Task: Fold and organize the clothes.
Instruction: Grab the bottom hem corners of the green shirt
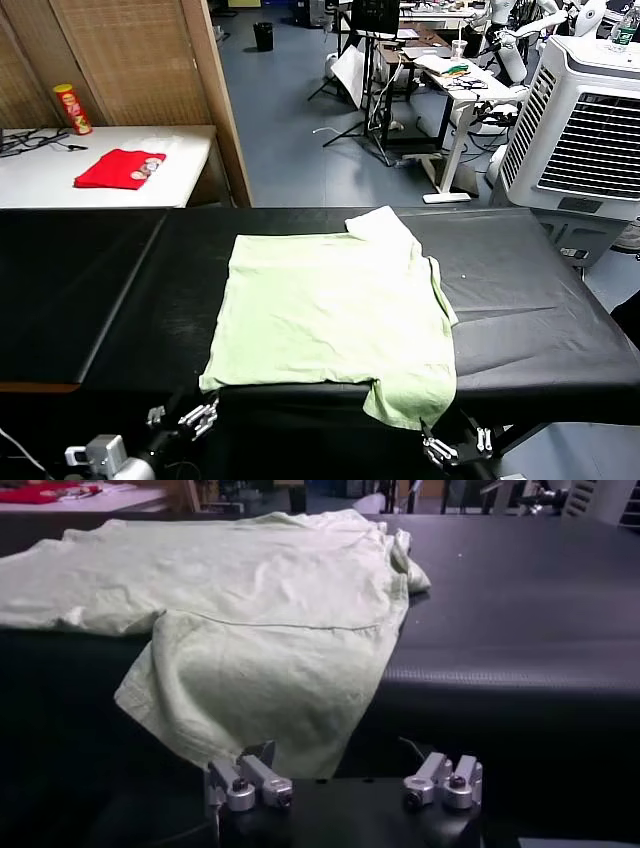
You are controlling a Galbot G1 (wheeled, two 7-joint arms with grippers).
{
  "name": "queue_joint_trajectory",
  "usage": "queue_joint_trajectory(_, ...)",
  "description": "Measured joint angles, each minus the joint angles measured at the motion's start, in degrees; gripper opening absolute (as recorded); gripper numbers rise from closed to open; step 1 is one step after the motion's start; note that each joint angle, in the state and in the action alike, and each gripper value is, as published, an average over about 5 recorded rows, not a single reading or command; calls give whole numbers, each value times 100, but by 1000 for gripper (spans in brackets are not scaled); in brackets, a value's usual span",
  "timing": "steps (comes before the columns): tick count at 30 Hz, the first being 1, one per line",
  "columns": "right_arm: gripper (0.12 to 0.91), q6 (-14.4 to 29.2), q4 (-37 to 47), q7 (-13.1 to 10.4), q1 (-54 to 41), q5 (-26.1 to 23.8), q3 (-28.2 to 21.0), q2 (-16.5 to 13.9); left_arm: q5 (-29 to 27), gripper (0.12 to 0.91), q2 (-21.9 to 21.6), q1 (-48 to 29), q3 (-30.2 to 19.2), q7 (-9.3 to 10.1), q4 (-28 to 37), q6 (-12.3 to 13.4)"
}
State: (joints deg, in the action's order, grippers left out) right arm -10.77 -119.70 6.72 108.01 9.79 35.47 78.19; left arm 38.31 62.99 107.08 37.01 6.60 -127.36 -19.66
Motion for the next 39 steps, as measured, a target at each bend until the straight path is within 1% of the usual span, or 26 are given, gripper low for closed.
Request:
queue_joint_trajectory(2, 728, 0, 4, -2, 0, -3, -2, 6, -20, 798, 3, -9, 0, -2, 6, -4)
queue_joint_trajectory(4, 660, 0, 14, -5, -5, -10, -5, 16, -47, 798, 9, -31, -2, 0, 23, -7)
queue_joint_trajectory(5, 619, 0, 22, -7, -11, -14, -8, 22, -52, 798, 12, -44, -3, 5, 36, -3)
queue_joint_trajectory(10, 365, 4, 67, -18, -37, -46, -26, 50, -52, 791, 15, -96, -23, 7, 91, 29)
queue_joint_trajectory(11, 315, 7, 73, -19, -37, -52, -28, 54, -52, 780, 15, -103, -32, 4, 97, 30)
queue_joint_trajectory(13, 221, 16, 84, -20, -37, -64, -31, 59, -58, 723, 15, -118, -53, -7, 109, 30)
queue_joint_trajectory(14, 175, 23, 87, -20, -36, -70, -30, 62, -61, 681, 15, -125, -65, -15, 114, 29)
queue_joint_trajectory(15, 146, 31, 90, -20, -35, -75, -29, 64, -63, 623, 15, -131, -76, -28, 117, 29)
queue_joint_trajectory(17, 122, 52, 90, -23, -25, -83, -25, 70, -63, 523, 15, -143, -98, -61, 119, 30)
queue_joint_trajectory(18, 120, 66, 87, -29, -15, -86, -21, 73, -61, 456, 14, -150, -110, -76, 118, 31)
queue_joint_trajectory(20, 120, 96, 69, -49, 14, -87, -10, 78, -61, 355, 15, -170, -133, -98, 117, 29)
queue_joint_trajectory(21, 120, 110, 53, -64, 34, -87, -2, 81, -62, 288, 17, -180, -143, -103, 115, 27)
queue_joint_trajectory(22, 120, 122, 34, -79, 56, -87, 8, 85, -64, 238, 19, -187, -150, -105, 111, 25)
queue_joint_trajectory(24, 120, 138, -18, -105, 115, -84, 31, 93, -70, 159, 23, -186, -154, -107, 96, 25)
queue_joint_trajectory(25, 120, 149, -54, -116, 156, -82, 42, 97, -72, 137, 23, -175, -149, -107, 83, 27)
queue_joint_trajectory(28, 120, 187, -187, -131, 308, -75, 64, 114, -77, 127, 15, -109, -110, -101, 26, 51)
queue_joint_trajectory(33, 120, 328, -471, -79, 549, -31, 69, 113, -80, 127, 6, 61, -12, -72, -125, 86)
queue_joint_trajectory(36, 120, 446, -638, -64, 589, 135, 111, 68, -81, 127, 7, 146, 55, -53, -248, 143)
queue_joint_trajectory(39, 120, 530, -737, -63, 498, 399, 185, 6, -100, 127, 41, 144, 125, -23, -343, 271)
